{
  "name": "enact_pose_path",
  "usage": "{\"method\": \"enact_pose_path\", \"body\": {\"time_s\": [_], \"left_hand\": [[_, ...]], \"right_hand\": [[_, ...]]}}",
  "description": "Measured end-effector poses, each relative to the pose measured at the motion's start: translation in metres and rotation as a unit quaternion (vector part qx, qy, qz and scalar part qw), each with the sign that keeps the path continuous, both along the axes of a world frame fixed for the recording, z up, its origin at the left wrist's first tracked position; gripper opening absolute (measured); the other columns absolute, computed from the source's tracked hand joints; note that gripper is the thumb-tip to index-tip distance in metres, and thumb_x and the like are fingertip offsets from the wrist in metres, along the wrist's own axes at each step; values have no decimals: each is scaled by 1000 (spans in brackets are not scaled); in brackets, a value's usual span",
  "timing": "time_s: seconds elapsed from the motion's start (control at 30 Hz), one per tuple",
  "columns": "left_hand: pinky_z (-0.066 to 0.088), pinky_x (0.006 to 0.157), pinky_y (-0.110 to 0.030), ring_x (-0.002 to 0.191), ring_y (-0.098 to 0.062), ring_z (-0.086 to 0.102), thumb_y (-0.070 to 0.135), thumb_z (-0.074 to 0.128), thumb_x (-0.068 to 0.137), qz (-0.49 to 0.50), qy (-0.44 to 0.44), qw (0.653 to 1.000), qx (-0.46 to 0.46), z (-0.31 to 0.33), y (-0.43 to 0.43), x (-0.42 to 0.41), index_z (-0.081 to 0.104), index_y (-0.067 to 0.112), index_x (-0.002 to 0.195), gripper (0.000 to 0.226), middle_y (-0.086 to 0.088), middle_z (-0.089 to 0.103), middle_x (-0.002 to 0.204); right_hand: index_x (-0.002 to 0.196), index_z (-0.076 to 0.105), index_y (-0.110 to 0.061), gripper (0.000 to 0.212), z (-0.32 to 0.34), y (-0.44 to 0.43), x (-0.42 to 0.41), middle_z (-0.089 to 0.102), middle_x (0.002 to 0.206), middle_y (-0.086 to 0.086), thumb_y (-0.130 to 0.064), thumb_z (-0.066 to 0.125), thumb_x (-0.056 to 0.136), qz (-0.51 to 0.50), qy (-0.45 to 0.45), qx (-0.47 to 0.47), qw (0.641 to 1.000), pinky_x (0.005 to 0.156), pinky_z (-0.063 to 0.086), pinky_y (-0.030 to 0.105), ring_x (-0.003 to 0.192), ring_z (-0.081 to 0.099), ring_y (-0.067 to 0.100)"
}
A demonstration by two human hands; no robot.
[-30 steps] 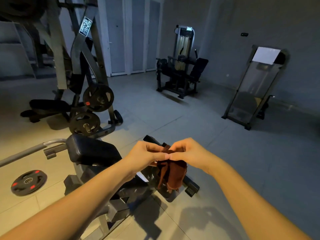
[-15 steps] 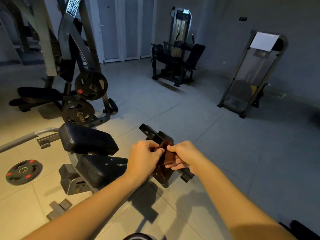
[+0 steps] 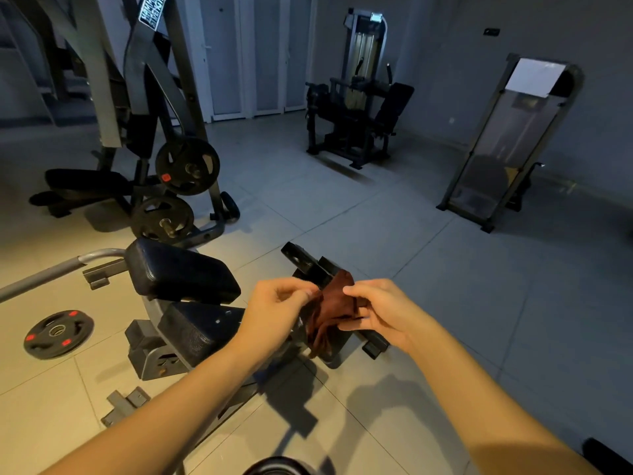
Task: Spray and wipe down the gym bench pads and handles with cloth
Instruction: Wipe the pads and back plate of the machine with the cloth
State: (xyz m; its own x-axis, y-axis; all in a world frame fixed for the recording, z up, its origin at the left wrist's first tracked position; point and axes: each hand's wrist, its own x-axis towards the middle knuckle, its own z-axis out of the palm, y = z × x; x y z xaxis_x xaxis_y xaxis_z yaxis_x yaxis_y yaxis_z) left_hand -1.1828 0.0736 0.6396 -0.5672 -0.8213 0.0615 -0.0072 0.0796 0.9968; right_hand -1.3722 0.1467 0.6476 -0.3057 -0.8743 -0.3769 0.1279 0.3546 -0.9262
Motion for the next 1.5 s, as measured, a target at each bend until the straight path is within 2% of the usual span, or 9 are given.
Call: {"method": "enact_pose_path", "body": {"time_s": [0.2,0.4,0.5,0.67,0.8,0.97,1.17,1.33,1.5], "left_hand": [[52,101,-30,112,-20,70,12,67,94,-227,-102,959,138,5,-24,9,68,18,128,35,-4,75,119],[60,63,-26,87,-26,76,4,73,88,-56,-14,973,225,1,-5,-2,73,4,110,21,-16,78,101],[58,56,-25,92,-29,73,7,72,90,-15,0,968,250,-8,3,-4,72,3,110,20,-17,77,102],[59,62,-27,80,-17,75,3,76,87,30,-36,971,235,-17,8,-5,64,9,115,32,-6,76,95],[62,81,-32,100,-15,68,1,80,83,-36,-115,987,106,-28,9,-4,54,27,130,60,1,65,112],[60,89,-32,95,-5,66,22,83,85,19,-210,976,-52,-39,7,-6,67,34,114,35,17,67,101],[60,74,-32,78,-4,68,39,82,83,23,-264,954,-139,-51,10,-2,67,35,90,17,13,71,82],[53,79,-35,87,-10,61,41,86,77,-26,-265,959,-98,-59,11,4,66,26,78,24,4,63,91],[59,82,-51,80,-18,72,41,81,76,24,-225,974,3,-80,22,11,69,21,85,25,0,74,82]], "right_hand": [[106,67,0,17,12,7,-12,70,92,16,-9,54,100,68,-52,-36,996,71,60,36,80,71,21],[130,65,-10,49,-15,15,-9,70,123,19,-41,68,93,-14,-152,26,988,90,57,50,111,70,35],[132,64,-9,51,-38,24,-2,71,122,19,-32,73,87,-30,-200,-7,979,107,48,57,115,68,35],[133,60,-16,57,-50,17,-2,71,120,15,-1,79,82,-122,-66,4,990,93,57,42,108,70,31],[121,64,-35,44,-51,8,-5,68,123,12,-8,76,88,-121,62,7,991,86,59,37,114,66,33],[121,66,-35,48,-48,14,-2,70,120,5,-9,79,84,14,84,-9,996,86,59,32,111,68,25],[113,67,-29,35,-57,14,11,65,106,-5,-6,73,88,70,293,-5,954,84,63,38,103,66,18],[103,69,-27,20,-59,18,7,53,105,-9,-10,69,93,95,277,10,956,91,53,27,99,58,7],[116,64,-23,24,-99,25,16,57,118,-2,-17,72,94,49,185,26,981,64,48,9,101,59,4]]}}
